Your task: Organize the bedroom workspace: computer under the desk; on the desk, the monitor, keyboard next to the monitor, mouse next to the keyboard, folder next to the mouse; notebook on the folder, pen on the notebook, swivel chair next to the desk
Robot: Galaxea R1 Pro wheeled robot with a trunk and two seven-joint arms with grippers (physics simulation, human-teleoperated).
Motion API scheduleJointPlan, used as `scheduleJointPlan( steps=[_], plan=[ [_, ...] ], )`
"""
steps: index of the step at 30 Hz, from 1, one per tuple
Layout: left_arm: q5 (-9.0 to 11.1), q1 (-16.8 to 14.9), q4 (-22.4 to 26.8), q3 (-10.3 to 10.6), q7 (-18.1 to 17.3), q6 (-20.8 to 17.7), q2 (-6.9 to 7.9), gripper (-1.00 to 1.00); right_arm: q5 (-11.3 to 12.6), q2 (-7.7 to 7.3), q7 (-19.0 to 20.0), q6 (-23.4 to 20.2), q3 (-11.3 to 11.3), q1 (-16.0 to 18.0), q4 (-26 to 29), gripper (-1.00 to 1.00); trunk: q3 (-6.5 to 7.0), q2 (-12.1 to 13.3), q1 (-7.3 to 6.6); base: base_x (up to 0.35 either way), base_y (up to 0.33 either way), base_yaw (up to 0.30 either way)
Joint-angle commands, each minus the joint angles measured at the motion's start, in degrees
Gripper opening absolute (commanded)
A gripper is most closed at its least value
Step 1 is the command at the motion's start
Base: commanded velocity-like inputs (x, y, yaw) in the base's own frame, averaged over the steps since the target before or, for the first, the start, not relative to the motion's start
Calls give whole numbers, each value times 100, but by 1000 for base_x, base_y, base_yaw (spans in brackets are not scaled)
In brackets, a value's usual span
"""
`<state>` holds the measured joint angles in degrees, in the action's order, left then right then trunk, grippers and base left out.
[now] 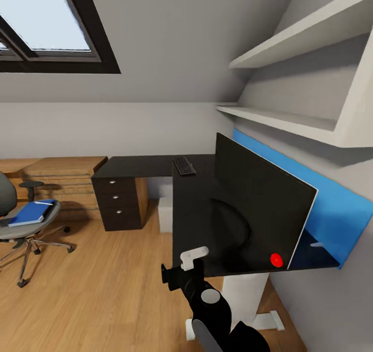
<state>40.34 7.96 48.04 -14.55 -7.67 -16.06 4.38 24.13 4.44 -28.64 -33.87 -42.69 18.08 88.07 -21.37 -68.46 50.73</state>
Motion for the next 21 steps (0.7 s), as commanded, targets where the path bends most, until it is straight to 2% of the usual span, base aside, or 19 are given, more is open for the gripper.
scheduleJointPlan(
  steps=[1, 5, 8, 12, 13, 16, 21],
  plan=[
    [44, -2, 10, -13, -15, -45, -10, 100, 56, 12, -52, -13, 12, 10, 2, 100, -6, -4, 1, 11, 314, -67],
    [44, -46, 11, -7, -15, -62, -6, 100, 52, 30, -91, 2, 40, 11, -6, 100, -6, -4, 1, 7, 315, -136],
    [44, -198, 12, -6, -13, -166, 17, 100, 59, 33, -102, 0, 55, 11, -8, 100, -6, -4, 1, 29, 315, -228],
    [30, -734, 4, -16, 25, -757, 72, 100, 73, -2, -105, -19, 138, 25, 10, 100, -6, -4, 1, 72, 315, -270],
    [29, -1270, -5, -15, 213, -1140, 93, 100, 64, -15, -82, -45, 320, 34, 17, 100, -6, -4, 1, 133, 315, -289],
    [37, -1477, -9, -14, 349, -1235, 84, 100, 60, -19, -68, -52, 372, 36, 22, 100, -6, -4, 1, 144, 315, -291],
    [41, -1624, 21, -39, 453, -1285, 50, 100, 58, -27, -64, -56, 410, 53, 31, 100, -6, -4, 1, 160, 313, -285]
  ],
)
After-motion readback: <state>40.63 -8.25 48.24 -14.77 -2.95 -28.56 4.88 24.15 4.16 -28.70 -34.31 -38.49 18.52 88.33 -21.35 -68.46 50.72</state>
